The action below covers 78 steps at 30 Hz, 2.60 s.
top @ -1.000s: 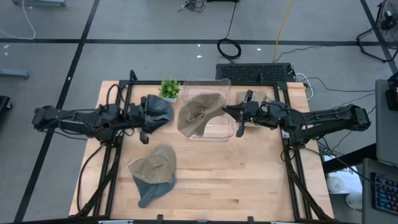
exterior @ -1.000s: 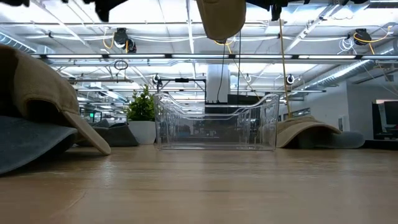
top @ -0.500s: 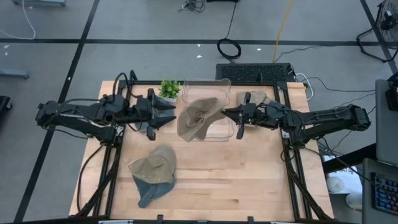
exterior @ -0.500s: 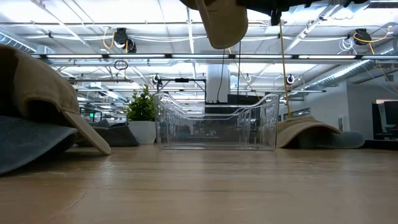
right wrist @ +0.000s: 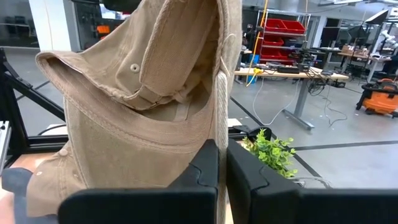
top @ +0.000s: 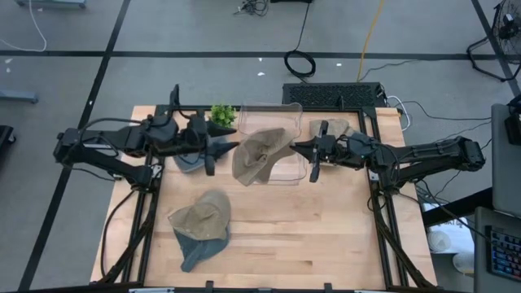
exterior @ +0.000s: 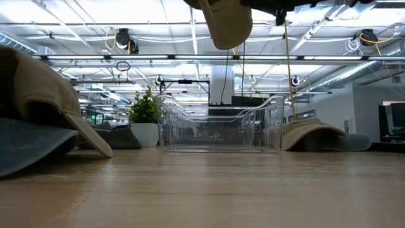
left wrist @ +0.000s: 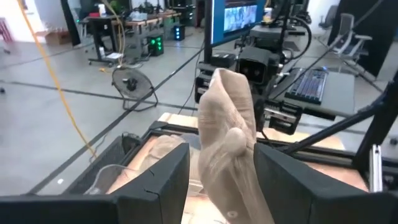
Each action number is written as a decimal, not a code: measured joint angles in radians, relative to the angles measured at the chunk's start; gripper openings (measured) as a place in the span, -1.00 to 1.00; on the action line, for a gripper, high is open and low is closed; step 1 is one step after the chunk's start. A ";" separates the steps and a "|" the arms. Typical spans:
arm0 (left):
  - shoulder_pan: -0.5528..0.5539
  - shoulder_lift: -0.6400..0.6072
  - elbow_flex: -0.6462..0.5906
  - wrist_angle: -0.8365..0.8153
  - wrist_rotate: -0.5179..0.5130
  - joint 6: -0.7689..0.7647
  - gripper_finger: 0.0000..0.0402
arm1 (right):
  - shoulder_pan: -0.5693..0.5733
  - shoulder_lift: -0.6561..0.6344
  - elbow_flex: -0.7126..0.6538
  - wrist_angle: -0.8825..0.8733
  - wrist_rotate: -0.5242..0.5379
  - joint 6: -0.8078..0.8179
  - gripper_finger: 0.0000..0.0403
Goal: Pick & Place hat
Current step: Put the bottom right brown cap into the bottom transparent bin
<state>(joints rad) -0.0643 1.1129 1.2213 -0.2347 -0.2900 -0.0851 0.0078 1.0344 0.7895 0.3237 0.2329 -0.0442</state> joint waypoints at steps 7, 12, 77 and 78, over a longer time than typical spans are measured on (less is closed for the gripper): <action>0.000 0.015 0.000 -0.011 0.001 -0.034 -0.07 | 0.000 0.000 0.000 0.000 0.000 -0.001 -1.00; 0.000 0.021 0.001 0.012 0.045 -0.060 -0.07 | 0.000 0.000 0.000 -0.005 0.000 -0.001 -1.00; -0.077 0.087 0.000 0.073 -0.057 1.023 -0.87 | 0.004 -0.104 0.001 -0.128 -0.085 0.166 0.14; -0.082 0.087 0.000 0.071 -0.067 1.087 -0.87 | 0.004 -0.110 0.001 -0.127 -0.096 0.172 0.16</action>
<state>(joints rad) -0.1465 1.1995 1.2213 -0.1637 -0.3565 1.0020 0.0116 0.9239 0.7902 0.1966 0.1370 0.1282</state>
